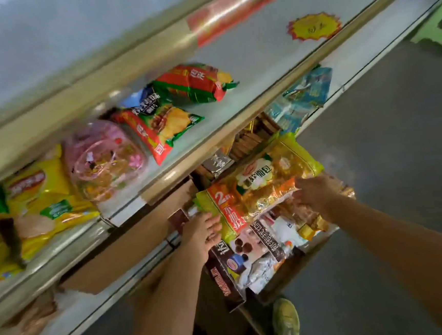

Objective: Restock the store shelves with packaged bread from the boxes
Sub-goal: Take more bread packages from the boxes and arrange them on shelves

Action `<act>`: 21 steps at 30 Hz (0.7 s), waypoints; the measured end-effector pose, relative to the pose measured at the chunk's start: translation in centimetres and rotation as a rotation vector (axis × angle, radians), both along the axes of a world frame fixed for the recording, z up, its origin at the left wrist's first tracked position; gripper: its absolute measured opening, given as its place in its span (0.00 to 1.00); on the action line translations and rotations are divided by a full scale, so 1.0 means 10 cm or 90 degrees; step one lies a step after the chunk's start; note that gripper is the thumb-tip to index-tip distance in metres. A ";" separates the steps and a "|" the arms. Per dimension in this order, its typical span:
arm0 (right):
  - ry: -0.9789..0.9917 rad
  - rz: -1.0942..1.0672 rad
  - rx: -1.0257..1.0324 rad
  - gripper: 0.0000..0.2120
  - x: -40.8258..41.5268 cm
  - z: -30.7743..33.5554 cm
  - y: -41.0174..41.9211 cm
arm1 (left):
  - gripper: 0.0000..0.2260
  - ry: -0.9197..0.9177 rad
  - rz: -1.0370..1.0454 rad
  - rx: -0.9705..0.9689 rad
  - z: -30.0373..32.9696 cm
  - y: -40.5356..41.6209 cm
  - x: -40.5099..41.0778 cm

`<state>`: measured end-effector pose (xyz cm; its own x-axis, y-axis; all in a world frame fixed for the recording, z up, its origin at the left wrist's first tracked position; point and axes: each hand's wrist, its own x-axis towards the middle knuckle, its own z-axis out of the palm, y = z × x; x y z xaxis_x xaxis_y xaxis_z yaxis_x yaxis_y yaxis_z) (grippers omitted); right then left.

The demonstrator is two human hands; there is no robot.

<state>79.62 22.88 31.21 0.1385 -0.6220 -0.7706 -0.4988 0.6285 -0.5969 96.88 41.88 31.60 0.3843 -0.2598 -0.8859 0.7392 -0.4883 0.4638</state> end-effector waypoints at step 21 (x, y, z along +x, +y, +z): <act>-0.273 -0.091 0.179 0.39 0.09 -2.13 -0.33 | 0.53 -0.031 0.059 0.105 -2.03 -0.52 -0.05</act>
<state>80.52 19.59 9.88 0.4066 -0.4349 -0.8034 -0.1451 0.8375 -0.5268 96.39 36.66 11.25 0.4436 -0.0742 -0.8932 0.7630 -0.4915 0.4197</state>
